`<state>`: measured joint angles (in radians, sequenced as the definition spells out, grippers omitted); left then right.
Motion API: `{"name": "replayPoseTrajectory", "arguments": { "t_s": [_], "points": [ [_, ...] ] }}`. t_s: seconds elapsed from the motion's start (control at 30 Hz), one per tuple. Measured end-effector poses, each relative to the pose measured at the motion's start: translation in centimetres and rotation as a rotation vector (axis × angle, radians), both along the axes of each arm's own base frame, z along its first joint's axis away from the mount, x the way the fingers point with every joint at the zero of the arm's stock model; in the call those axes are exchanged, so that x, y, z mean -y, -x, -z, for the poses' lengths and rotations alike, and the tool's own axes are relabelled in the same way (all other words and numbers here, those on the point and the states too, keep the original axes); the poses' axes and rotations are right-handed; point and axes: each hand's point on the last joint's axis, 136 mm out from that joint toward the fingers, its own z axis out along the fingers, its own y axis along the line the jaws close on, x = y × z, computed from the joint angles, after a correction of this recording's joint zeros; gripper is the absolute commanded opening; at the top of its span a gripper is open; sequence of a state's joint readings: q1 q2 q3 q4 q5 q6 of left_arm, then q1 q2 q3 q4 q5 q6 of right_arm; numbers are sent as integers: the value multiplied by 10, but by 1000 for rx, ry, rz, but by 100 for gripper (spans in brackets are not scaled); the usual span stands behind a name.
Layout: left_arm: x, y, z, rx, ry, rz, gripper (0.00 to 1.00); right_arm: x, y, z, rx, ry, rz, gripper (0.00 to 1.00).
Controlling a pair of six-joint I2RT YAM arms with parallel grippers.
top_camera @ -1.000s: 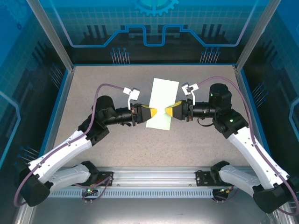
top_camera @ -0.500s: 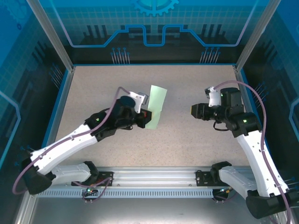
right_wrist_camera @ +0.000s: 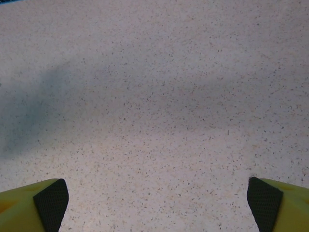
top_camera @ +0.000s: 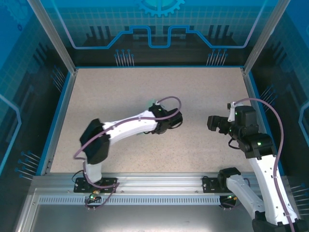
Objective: Fold a paper plane with a square sheet of paper (fold left side to right side)
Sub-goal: Turn over the paper at the center of the table.
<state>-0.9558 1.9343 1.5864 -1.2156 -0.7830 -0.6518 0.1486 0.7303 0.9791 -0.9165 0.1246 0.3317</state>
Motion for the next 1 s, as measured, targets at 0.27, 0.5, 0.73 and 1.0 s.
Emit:
{"name": "replayPoseTrajectory", "arguments": {
  "t_s": [0.27, 0.5, 0.73, 1.0],
  "points": [
    [-7, 11, 50, -145, -149, -43, 2, 1, -1, 8, -23, 3, 5, 99],
    [18, 20, 88, -301, -105, -36, 7, 0, -1, 18, -41, 2, 4, 99],
    [36, 29, 110, -420, -53, -13, 13, -4, -3, 29, -75, -15, -7, 99],
    [54, 28, 115, -526, 96, -9, 27, -11, -7, 31, -74, -55, -25, 99]
  ]
}}
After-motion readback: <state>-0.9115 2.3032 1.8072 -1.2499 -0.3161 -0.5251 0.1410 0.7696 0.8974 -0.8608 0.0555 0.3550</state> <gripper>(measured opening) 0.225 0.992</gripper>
